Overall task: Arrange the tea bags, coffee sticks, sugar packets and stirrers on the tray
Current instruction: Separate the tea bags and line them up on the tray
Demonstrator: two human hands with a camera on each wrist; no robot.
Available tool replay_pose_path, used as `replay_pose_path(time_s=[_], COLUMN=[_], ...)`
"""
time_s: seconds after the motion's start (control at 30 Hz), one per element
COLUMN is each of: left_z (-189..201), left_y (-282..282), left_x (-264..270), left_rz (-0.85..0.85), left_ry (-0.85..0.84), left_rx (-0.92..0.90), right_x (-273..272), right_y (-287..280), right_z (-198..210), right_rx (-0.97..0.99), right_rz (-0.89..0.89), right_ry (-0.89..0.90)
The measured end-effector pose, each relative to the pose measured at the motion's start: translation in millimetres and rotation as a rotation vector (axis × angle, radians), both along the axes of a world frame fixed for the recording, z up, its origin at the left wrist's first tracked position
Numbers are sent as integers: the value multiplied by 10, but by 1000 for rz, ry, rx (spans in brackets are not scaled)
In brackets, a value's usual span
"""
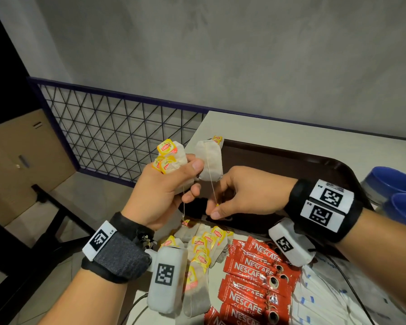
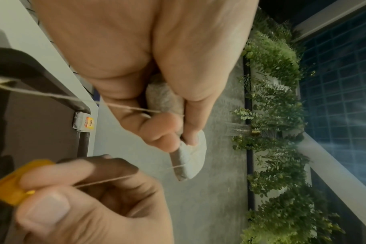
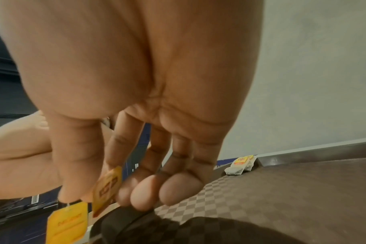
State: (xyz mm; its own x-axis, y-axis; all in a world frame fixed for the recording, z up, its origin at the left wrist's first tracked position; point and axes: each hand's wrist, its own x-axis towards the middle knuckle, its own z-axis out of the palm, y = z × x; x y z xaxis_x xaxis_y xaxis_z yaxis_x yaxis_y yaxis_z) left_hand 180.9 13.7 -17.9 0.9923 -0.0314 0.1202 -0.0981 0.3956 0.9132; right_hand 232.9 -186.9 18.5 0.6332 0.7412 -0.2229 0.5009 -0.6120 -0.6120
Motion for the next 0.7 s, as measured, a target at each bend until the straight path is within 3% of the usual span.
replay_pose_path(time_s=[0.27,0.5,0.7], left_z=[-14,-78,-94], left_y=[-14,-22,-27], left_x=[-50,-16,-18], left_rz=[-138,-85,-82], left_ry=[-18,36,34], left_rx=[101,213,280], right_x=[114,123,80], right_y=[-50,-112,-172], right_z=[159,326,431], right_rx=[106,262,220], right_rz=[-150,-202,-212], right_ry=[-170,-234,-290])
